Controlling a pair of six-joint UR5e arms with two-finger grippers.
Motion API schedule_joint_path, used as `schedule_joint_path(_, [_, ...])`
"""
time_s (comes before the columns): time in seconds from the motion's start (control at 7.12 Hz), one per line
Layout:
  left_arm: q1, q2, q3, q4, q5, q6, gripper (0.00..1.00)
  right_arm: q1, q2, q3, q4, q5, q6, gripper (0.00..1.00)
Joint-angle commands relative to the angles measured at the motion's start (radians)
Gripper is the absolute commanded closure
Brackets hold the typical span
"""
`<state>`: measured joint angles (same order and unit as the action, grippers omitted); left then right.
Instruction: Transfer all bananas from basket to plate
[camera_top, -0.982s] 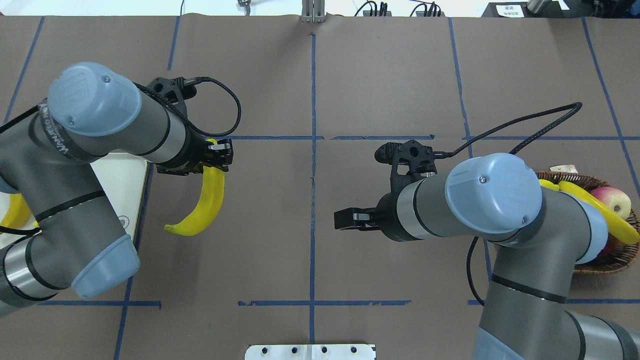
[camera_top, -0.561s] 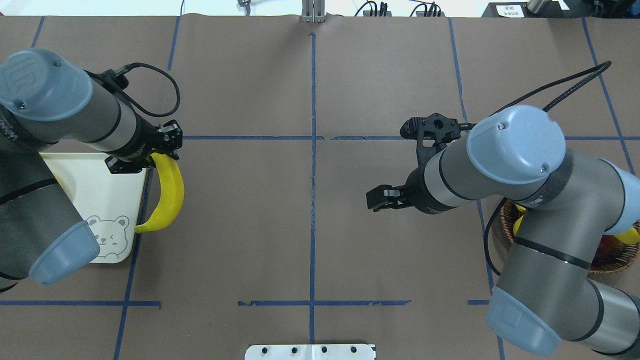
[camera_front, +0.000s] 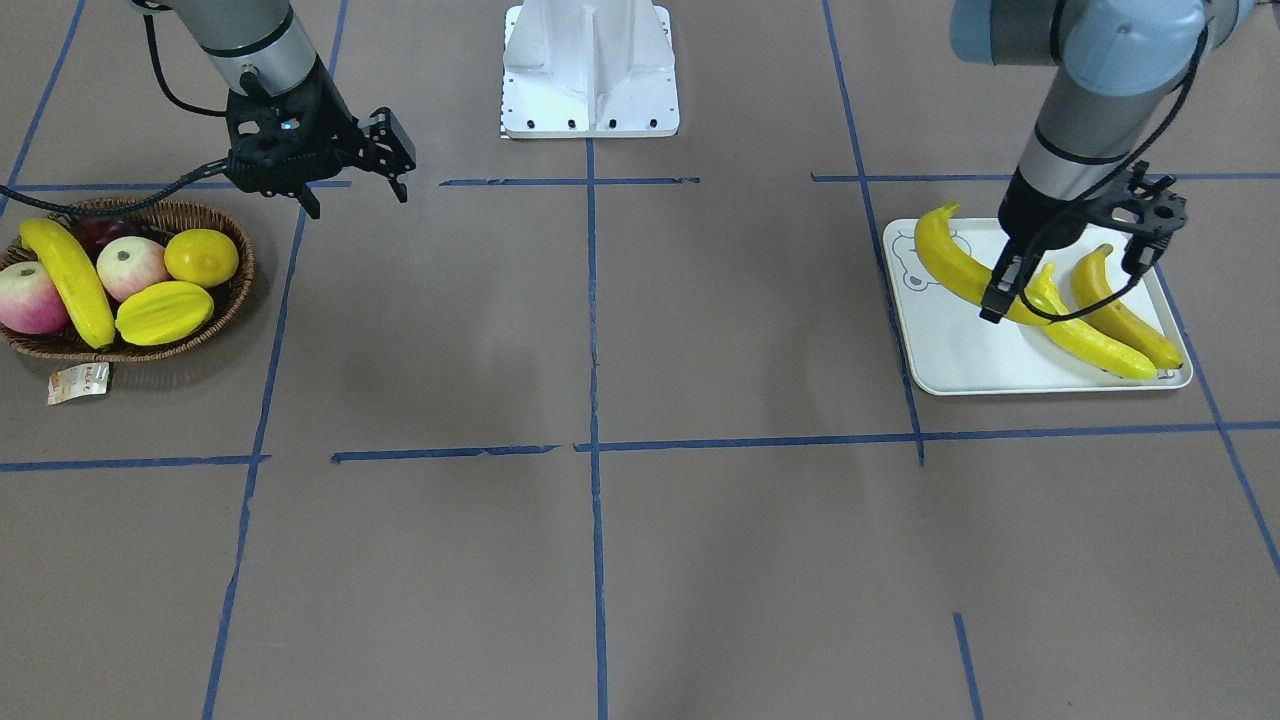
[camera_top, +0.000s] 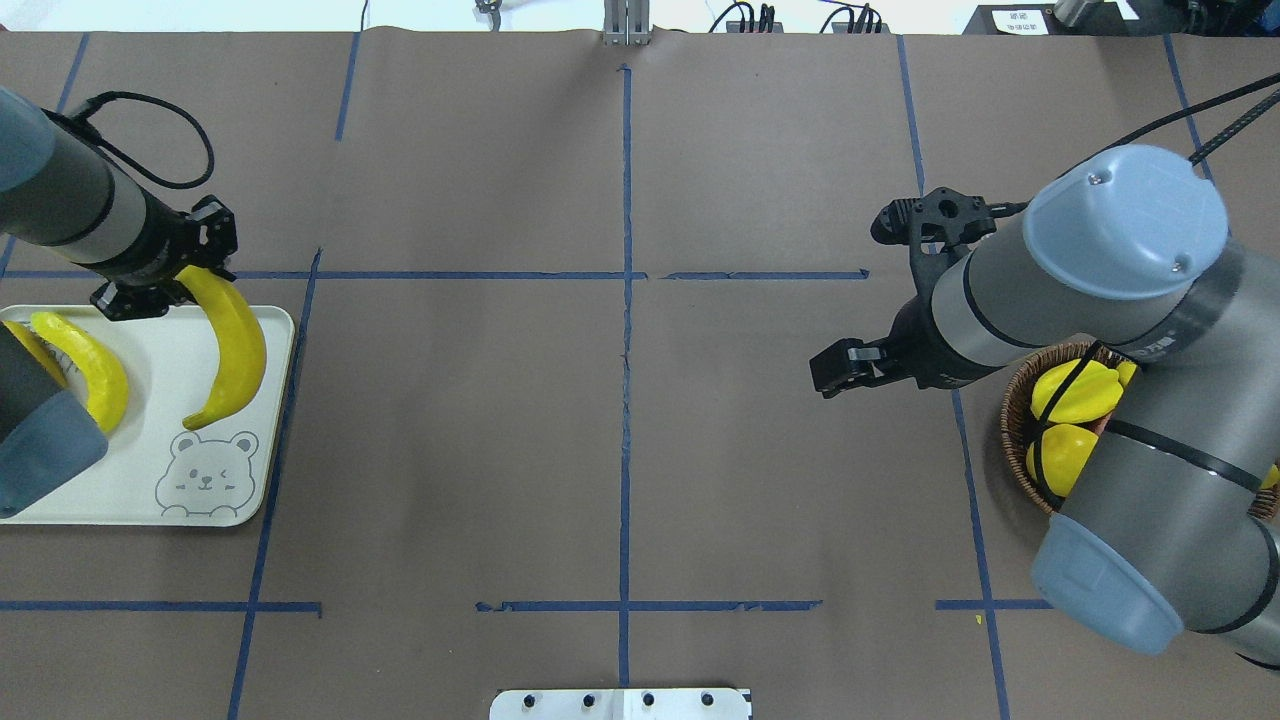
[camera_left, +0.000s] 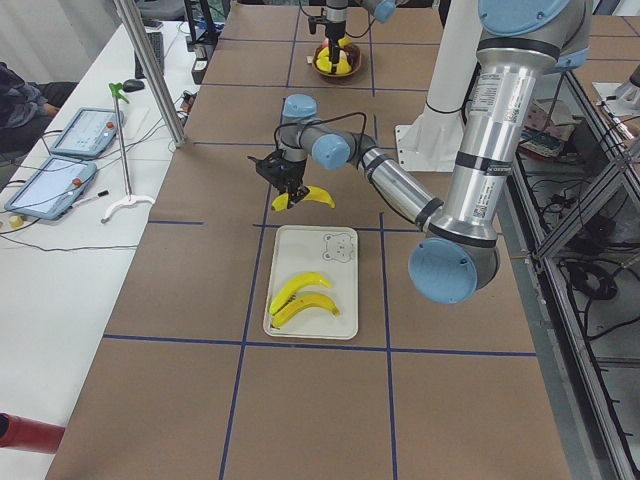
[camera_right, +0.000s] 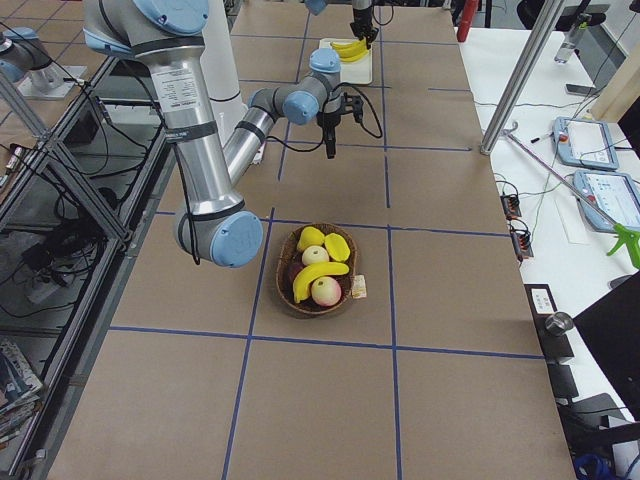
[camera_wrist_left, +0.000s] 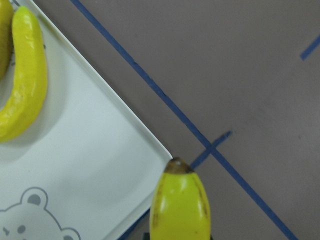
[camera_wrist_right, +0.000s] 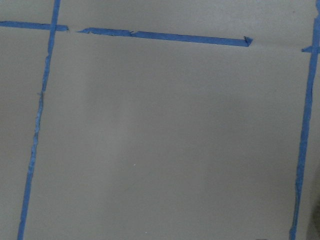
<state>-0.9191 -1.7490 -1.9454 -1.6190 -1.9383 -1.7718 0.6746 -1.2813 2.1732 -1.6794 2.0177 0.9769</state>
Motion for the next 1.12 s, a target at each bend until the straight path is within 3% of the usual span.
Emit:
schedule_joint_path(0.0, [-0.021, 0.054, 0.119, -0.172, -0.001, -0.058, 1.0, 0.01, -0.015, 0.014, 0.0, 0.006, -0.015, 0.0])
schedule_joint_path(0.28, [-0.023, 0.086, 0.212, -0.279, 0.001, -0.077, 0.97, 0.01, -0.015, 0.016, 0.0, 0.006, -0.015, 0.0])
schedule_joint_path(0.56, [-0.023, 0.127, 0.313, -0.46, 0.002, -0.071, 0.86, 0.01, -0.016, 0.016, 0.0, 0.006, -0.015, 0.0])
schedule_joint_path(0.7, [-0.021, 0.128, 0.316, -0.473, 0.002, -0.067, 0.69, 0.01, -0.015, 0.016, 0.0, 0.006, -0.015, 0.0])
schedule_joint_path(0.84, [-0.023, 0.131, 0.331, -0.476, 0.002, -0.057, 0.01, 0.008, -0.018, 0.016, 0.0, 0.006, -0.015, 0.0])
schedule_joint_path(0.98, [-0.029, 0.143, 0.327, -0.476, 0.002, -0.025, 0.0, 0.01, -0.016, 0.019, 0.0, 0.006, -0.015, 0.0])
